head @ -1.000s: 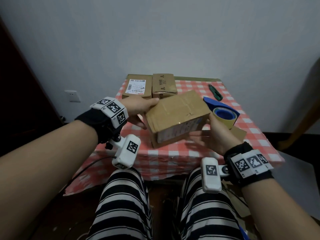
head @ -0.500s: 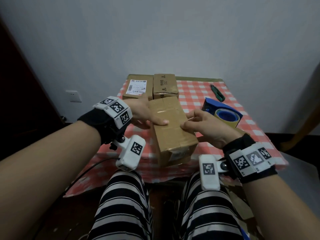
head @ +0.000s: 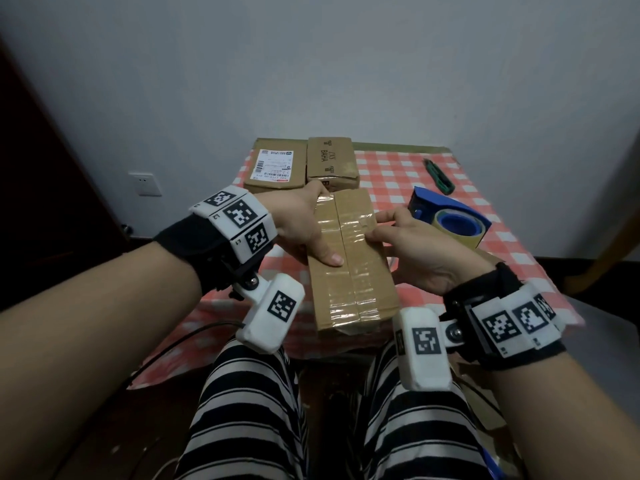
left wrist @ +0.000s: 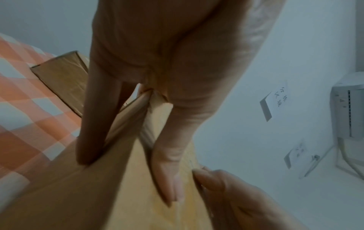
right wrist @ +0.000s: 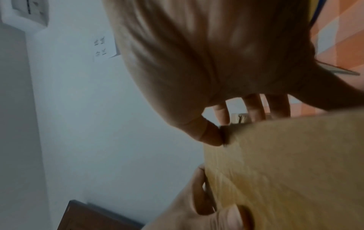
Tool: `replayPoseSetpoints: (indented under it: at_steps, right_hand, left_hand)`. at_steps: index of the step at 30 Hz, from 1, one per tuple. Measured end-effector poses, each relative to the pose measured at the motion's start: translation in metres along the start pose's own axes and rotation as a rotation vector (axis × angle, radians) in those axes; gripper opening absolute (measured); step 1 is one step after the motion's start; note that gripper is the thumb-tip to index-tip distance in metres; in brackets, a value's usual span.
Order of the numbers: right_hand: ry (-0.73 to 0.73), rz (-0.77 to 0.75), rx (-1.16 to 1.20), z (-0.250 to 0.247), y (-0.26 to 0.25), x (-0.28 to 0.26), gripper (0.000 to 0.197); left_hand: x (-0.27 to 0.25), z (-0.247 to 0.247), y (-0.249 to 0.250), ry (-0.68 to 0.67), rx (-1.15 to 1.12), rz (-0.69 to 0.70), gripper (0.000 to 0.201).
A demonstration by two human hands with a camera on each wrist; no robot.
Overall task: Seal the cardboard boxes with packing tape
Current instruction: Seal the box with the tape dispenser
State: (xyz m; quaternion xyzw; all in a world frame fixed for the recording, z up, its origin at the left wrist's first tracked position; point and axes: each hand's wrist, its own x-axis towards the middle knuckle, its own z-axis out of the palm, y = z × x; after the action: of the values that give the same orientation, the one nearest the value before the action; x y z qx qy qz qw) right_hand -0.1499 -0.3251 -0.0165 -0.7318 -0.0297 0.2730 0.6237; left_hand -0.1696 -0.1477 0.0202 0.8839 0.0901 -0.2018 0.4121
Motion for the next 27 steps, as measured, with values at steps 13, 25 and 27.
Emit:
replayPoseSetpoints:
  at_steps: [13,25,27]
  right_hand:
    - [0.056,-0.029,0.030,0.011,0.004,-0.006,0.028]
    - [-0.010,-0.048,0.051,-0.001,0.002,-0.008,0.007]
    - [0.041,-0.028,0.124,-0.010,0.005,-0.007,0.016]
  left_hand:
    - [0.002,0.007,-0.003,0.084,0.066,0.014,0.119]
    - [0.011,0.004,-0.007,0.059,0.090,-0.014,0.105]
    - [0.011,-0.001,-0.009,-0.011,0.000,-0.043,0.100]
